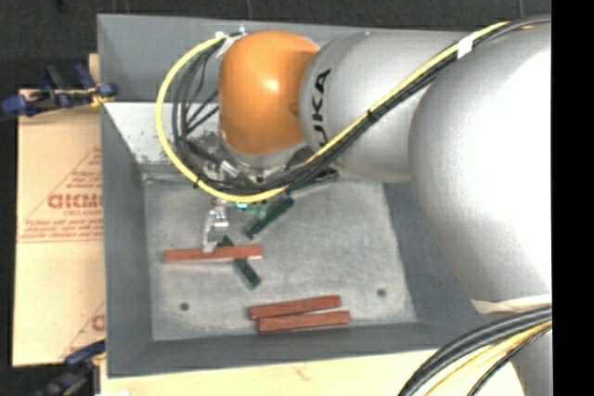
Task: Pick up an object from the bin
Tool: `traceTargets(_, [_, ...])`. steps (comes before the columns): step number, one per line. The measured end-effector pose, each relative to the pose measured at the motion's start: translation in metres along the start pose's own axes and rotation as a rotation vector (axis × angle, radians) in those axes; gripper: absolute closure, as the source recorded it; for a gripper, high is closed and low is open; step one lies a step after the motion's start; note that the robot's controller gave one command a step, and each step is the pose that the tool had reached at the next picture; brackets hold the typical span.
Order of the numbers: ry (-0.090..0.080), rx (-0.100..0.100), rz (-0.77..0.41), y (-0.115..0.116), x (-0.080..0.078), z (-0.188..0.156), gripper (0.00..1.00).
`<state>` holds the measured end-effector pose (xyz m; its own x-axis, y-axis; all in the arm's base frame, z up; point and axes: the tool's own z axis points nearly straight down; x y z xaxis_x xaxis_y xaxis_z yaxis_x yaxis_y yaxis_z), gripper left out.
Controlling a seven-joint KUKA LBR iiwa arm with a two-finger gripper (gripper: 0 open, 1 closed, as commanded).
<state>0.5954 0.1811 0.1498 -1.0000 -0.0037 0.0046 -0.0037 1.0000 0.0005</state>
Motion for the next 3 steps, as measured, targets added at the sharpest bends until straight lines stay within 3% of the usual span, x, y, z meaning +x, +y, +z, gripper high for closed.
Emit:
traceTargets(1, [-0.008,-0.001,0.003,-0.001,-0.002,-0.005,0.00])
traceTargets(2, [-0.015,-0.005,-0.164,-0.023,0.034,0.068,1.00])
traceTargets(3, [-0.015,-0.005,-0.162,-0.023,0.034,0.068,1.00])
